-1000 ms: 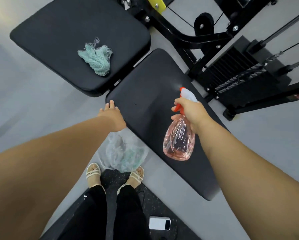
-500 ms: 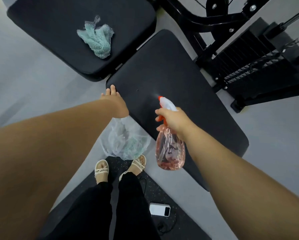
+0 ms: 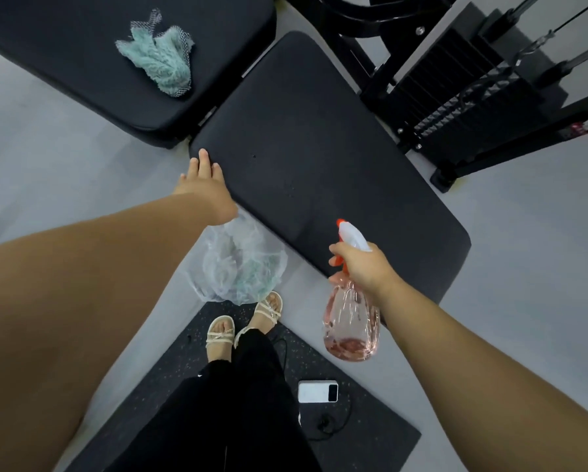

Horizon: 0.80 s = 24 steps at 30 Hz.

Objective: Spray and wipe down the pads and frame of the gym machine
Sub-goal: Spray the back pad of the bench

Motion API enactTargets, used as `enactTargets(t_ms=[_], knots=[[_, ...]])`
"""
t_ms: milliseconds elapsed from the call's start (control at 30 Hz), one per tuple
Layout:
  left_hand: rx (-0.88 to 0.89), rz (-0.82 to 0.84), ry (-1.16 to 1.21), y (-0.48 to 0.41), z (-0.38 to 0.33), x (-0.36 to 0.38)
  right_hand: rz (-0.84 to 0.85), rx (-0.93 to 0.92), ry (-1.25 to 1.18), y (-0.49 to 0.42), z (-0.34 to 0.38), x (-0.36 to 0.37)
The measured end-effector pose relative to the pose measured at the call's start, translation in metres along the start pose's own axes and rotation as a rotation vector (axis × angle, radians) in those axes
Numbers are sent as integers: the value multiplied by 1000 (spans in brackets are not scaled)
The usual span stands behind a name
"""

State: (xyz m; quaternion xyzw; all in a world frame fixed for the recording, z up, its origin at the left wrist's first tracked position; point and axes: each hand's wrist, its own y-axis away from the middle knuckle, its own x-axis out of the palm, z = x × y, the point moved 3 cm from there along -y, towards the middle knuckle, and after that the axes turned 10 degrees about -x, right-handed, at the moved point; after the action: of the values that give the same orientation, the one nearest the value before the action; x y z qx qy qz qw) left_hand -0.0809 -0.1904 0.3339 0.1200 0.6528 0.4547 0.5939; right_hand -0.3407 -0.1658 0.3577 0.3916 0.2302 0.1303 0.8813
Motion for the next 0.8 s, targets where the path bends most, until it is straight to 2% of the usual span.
enactTargets(t_ms=[100, 233, 333, 500, 667, 800], knots=[[55, -51, 16, 12, -13, 10, -50, -2, -30, 10, -6, -6], [158, -32, 3, 30, -37, 28, -113, 41, -144, 25, -23, -13], [169, -10, 19, 40, -42, 34, -162, 88, -200, 37, -35, -20], [171, 24, 15, 40, -37, 33, -213, 57, -216, 44, -48, -29], [160, 24, 32, 37, -42, 24, -193, -28, -199, 24, -24, -43], [95, 35, 143, 28, -53, 25, -188, -82, -220, -13, 2, -53]])
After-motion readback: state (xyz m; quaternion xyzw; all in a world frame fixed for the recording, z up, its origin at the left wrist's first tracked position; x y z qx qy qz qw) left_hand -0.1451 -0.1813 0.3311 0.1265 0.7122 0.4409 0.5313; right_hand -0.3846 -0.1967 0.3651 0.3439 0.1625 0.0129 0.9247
